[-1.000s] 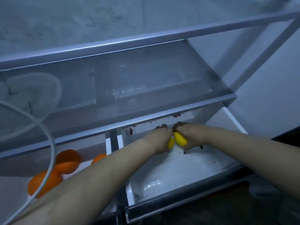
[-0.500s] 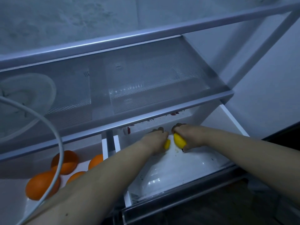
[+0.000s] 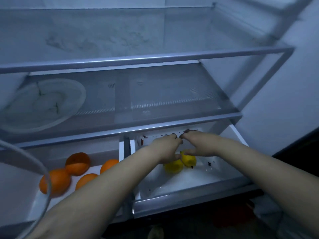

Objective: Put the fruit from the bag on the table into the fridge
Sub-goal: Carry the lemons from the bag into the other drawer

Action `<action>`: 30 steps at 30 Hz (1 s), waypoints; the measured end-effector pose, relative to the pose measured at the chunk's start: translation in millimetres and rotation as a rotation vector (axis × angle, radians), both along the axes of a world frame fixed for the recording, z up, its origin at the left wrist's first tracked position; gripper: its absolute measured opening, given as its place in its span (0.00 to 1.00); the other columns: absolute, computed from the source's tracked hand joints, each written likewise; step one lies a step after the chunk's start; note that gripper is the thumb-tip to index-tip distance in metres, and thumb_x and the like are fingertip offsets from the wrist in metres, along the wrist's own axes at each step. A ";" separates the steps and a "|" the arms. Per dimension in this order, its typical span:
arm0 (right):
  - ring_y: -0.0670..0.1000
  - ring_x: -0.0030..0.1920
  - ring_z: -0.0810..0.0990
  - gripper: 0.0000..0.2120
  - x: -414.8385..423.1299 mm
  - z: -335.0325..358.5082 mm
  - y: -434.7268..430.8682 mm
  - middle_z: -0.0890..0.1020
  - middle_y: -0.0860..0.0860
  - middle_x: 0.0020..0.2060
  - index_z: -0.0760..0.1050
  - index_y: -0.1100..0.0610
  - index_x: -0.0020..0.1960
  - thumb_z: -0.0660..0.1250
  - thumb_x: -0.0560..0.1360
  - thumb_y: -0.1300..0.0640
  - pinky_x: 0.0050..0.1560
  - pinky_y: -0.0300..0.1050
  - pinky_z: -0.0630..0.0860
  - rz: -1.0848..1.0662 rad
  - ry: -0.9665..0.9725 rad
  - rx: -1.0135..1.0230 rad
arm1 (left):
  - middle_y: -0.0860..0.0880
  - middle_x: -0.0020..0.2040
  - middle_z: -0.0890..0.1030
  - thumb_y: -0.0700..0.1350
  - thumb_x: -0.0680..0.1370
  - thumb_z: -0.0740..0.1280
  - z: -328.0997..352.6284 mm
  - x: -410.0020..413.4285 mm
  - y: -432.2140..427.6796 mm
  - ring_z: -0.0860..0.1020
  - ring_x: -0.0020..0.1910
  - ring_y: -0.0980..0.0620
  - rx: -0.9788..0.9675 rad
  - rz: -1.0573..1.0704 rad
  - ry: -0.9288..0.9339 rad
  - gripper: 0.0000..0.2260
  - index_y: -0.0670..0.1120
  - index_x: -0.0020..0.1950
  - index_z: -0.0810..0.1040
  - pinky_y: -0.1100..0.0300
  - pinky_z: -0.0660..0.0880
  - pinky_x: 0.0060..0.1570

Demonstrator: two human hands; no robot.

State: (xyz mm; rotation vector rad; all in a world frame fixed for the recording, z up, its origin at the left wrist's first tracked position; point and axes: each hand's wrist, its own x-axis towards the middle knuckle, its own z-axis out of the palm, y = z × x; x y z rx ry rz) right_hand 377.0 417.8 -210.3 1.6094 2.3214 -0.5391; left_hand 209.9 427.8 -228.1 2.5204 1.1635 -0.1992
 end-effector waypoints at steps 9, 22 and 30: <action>0.47 0.65 0.70 0.24 -34.7 72.2 -60.7 0.68 0.46 0.69 0.63 0.49 0.71 0.63 0.77 0.46 0.57 0.37 0.66 0.039 0.234 0.260 | 0.51 0.67 0.70 0.55 0.78 0.62 63.6 -51.6 -66.8 0.70 0.65 0.50 0.197 0.244 -0.186 0.21 0.51 0.70 0.67 0.54 0.70 0.57; 0.50 0.67 0.68 0.23 -91.6 80.8 -159.0 0.71 0.49 0.65 0.64 0.54 0.70 0.63 0.77 0.49 0.63 0.42 0.66 0.281 0.435 0.535 | 0.49 0.62 0.73 0.52 0.77 0.63 94.2 -113.1 -217.2 0.72 0.60 0.47 0.567 0.606 -0.193 0.20 0.48 0.67 0.70 0.51 0.72 0.53; 0.53 0.62 0.73 0.22 -193.6 80.4 -219.2 0.74 0.51 0.62 0.68 0.55 0.67 0.64 0.76 0.47 0.58 0.47 0.70 0.477 0.522 0.529 | 0.47 0.52 0.78 0.59 0.72 0.53 100.3 -206.5 -331.1 0.77 0.50 0.45 0.703 0.849 -0.032 0.24 0.47 0.58 0.76 0.51 0.76 0.45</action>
